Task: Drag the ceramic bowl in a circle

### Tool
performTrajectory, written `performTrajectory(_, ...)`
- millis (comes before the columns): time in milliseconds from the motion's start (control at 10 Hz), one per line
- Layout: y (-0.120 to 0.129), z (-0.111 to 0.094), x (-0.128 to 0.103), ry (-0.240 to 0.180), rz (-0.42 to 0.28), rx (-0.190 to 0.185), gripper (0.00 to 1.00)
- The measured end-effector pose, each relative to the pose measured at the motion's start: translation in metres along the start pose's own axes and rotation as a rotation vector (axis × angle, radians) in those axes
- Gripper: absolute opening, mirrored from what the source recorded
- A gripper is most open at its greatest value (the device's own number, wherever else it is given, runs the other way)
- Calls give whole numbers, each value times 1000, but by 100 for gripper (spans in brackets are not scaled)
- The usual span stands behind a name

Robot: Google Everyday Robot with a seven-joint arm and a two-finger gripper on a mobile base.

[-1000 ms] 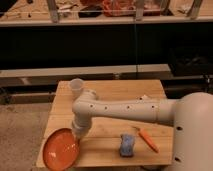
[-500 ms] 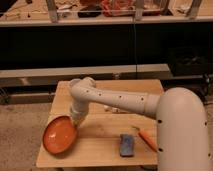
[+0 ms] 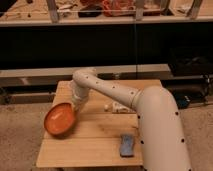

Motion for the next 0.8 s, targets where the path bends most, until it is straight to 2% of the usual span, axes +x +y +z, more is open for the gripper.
performTrajectory(300, 50, -12, -19, 24, 122, 20, 2)
performTrajectory(600, 119, -30, -59, 57, 265, 38, 2)
performTrajectory(800, 152, -39, -87, 76, 338, 43, 2)
